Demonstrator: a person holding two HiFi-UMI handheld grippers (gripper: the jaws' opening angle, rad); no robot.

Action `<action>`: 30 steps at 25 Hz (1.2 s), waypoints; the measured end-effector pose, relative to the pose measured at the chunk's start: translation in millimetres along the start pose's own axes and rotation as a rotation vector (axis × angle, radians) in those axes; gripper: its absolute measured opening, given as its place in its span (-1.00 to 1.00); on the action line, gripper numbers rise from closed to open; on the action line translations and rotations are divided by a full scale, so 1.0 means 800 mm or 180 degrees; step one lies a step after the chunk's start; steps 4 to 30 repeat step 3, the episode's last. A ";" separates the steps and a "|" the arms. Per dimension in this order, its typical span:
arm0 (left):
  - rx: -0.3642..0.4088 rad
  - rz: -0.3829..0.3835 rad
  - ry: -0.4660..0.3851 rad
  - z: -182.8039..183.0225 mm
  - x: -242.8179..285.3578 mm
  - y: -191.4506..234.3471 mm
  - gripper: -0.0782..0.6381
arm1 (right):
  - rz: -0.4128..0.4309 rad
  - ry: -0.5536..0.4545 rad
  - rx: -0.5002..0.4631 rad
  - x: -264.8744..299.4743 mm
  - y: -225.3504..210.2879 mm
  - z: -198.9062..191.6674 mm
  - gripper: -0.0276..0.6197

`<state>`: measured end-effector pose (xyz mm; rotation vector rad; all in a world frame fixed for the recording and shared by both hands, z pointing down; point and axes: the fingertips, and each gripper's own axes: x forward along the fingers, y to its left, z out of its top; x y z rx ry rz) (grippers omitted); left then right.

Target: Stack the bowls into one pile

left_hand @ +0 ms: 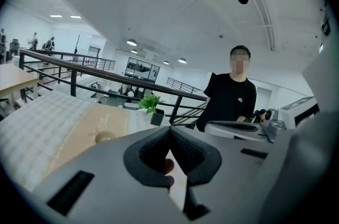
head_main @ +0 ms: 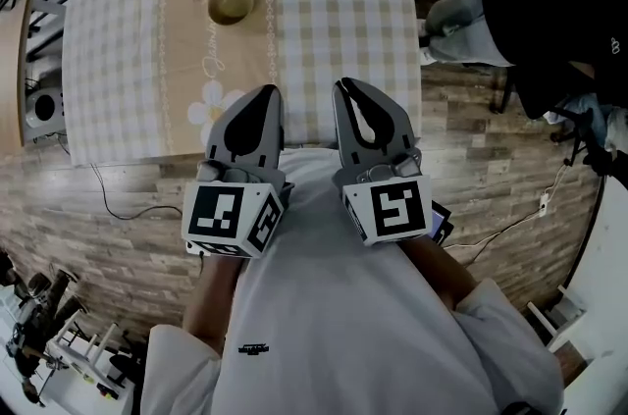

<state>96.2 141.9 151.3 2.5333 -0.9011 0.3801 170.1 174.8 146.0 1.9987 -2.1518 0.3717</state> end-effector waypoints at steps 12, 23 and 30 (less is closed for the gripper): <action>0.0001 -0.0017 0.0029 -0.003 0.000 -0.001 -0.73 | -0.0020 0.0015 0.0029 -0.002 0.000 -0.003 -0.79; 0.0001 -0.0017 0.0029 -0.003 0.000 -0.001 -0.73 | -0.0020 0.0015 0.0029 -0.002 0.000 -0.003 -0.79; 0.0001 -0.0017 0.0029 -0.003 0.000 -0.001 -0.73 | -0.0020 0.0015 0.0029 -0.002 0.000 -0.003 -0.79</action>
